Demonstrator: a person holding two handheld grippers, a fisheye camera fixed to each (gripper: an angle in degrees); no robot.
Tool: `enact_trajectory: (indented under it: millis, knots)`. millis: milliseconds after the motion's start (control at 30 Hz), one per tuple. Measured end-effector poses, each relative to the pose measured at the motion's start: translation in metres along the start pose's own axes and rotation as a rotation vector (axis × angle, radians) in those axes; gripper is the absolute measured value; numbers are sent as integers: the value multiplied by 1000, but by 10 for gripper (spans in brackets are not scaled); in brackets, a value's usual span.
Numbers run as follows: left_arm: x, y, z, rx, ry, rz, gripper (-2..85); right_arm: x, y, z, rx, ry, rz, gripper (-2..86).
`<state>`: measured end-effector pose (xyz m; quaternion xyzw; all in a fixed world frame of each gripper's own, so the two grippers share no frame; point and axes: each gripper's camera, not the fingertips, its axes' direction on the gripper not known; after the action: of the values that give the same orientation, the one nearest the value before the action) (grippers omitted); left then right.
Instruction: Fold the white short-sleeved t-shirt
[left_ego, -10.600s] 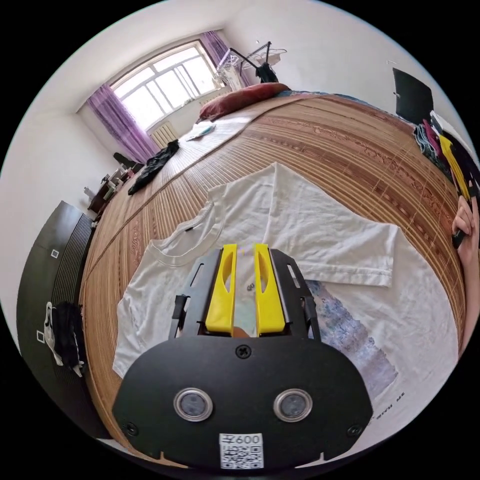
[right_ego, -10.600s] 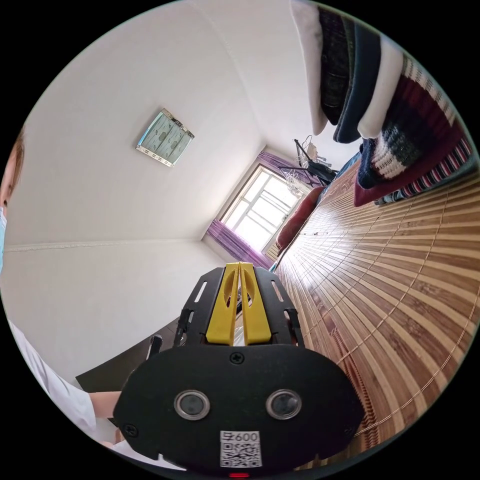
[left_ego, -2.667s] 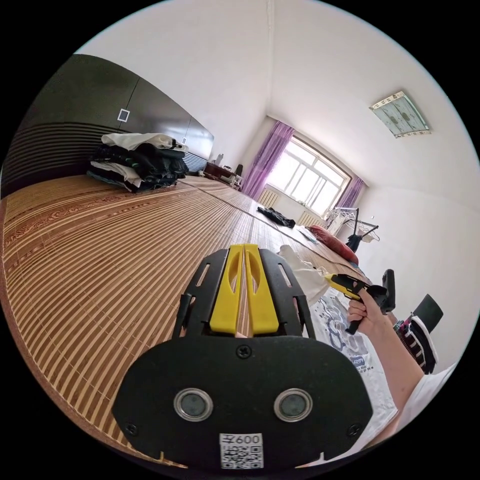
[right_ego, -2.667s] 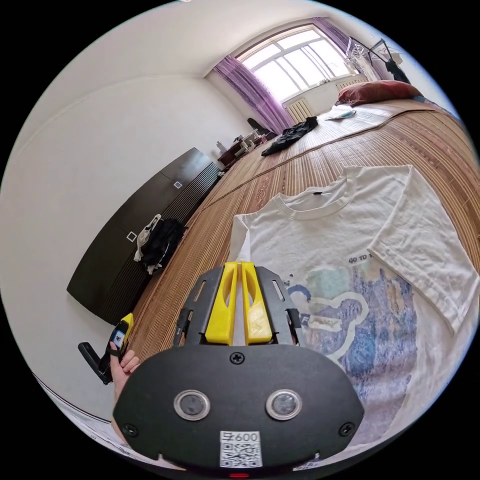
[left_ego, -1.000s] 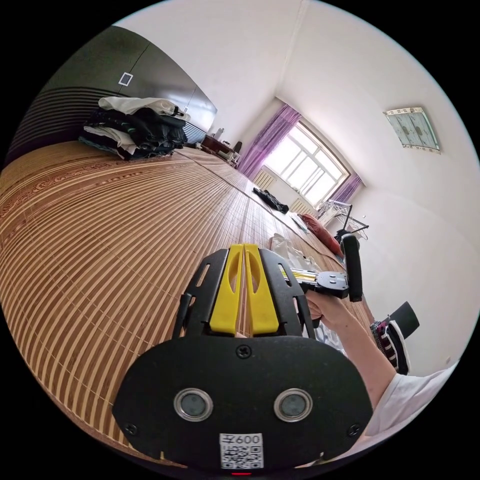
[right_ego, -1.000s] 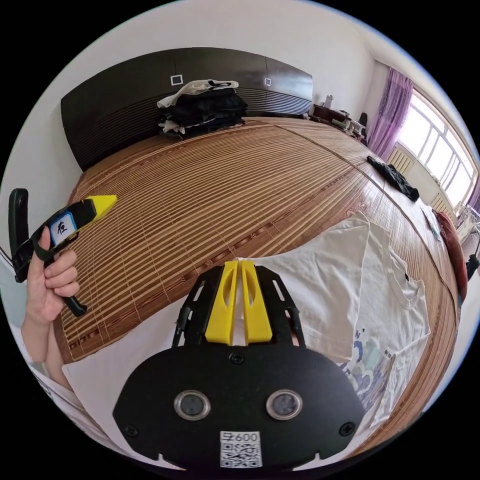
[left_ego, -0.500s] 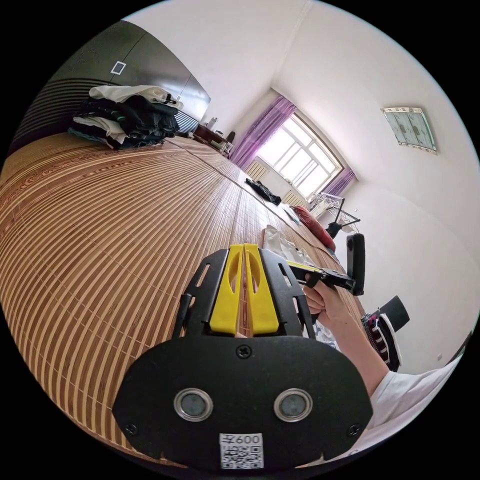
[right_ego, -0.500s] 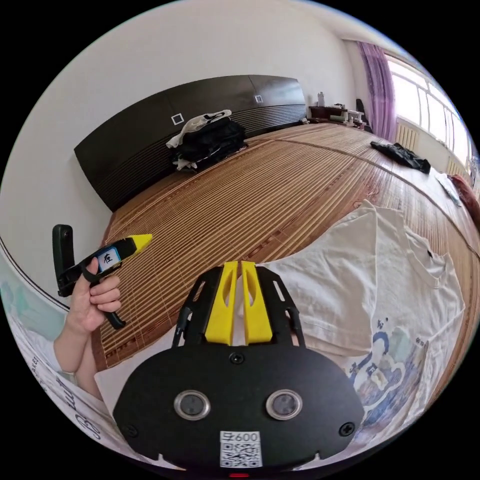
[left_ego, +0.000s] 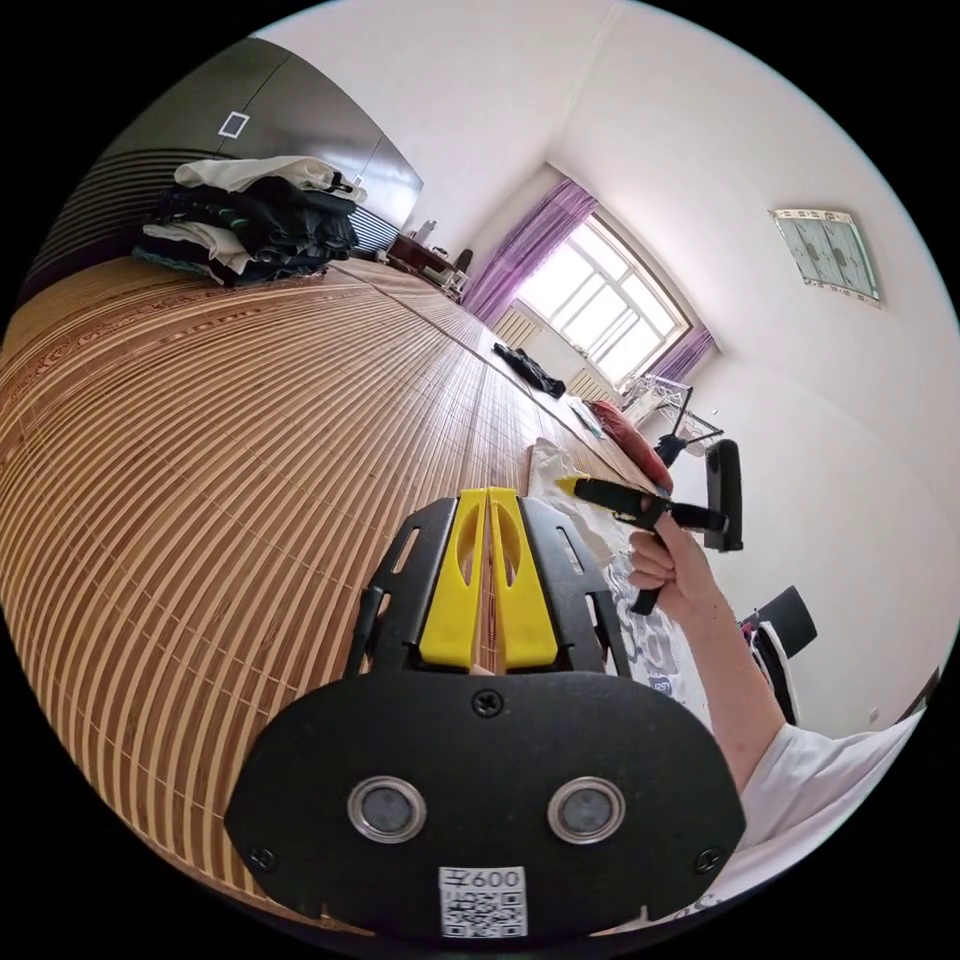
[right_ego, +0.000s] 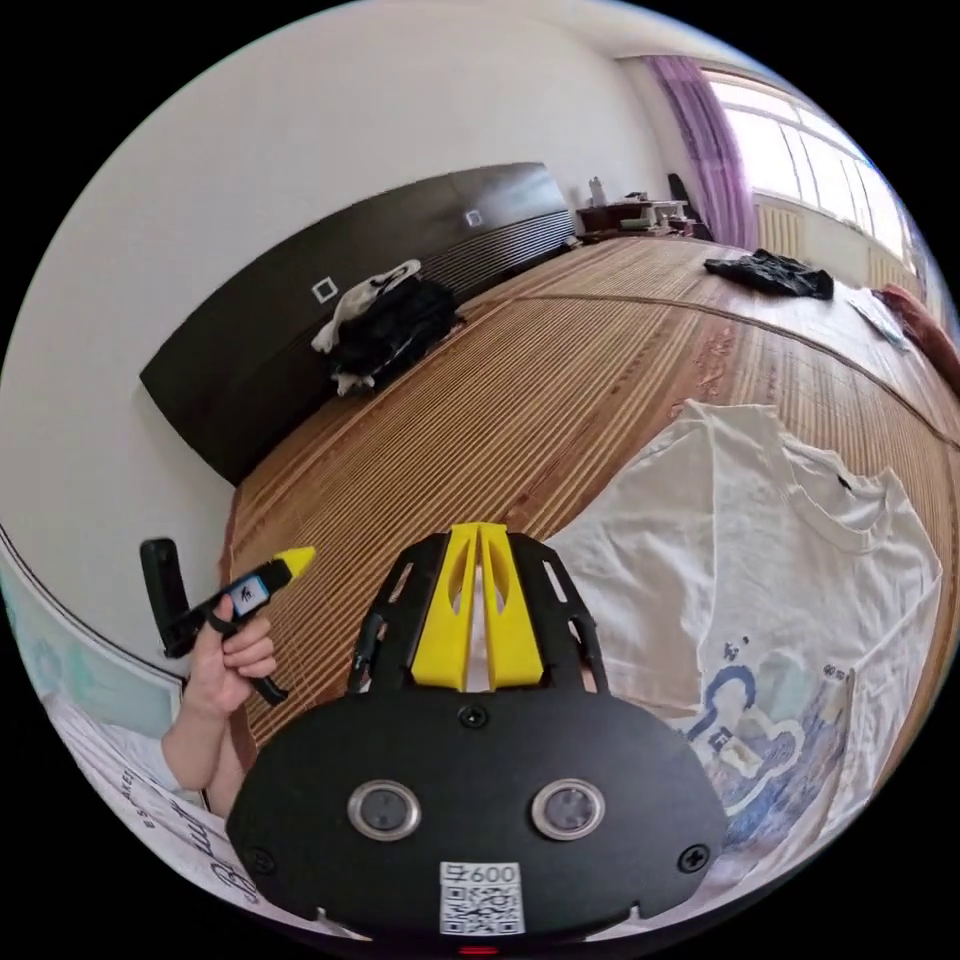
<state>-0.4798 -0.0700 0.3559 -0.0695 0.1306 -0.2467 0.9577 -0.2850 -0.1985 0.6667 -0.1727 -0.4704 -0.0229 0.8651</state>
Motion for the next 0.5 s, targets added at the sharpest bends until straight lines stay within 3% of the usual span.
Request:
enact_trajectory:
  millis: [233,400,500]
  knots:
    - [-7,-7,7,-38,26,-21,2,162,-93,-10,-11,-154,294,77]
    - [-14,-10,14,-88,36,-41,2,182,-125,-11,-123,-36,216,95]
    - [-20,-12,17,-102,60,-68,2,186,-137,-11,-148,-132,169,92]
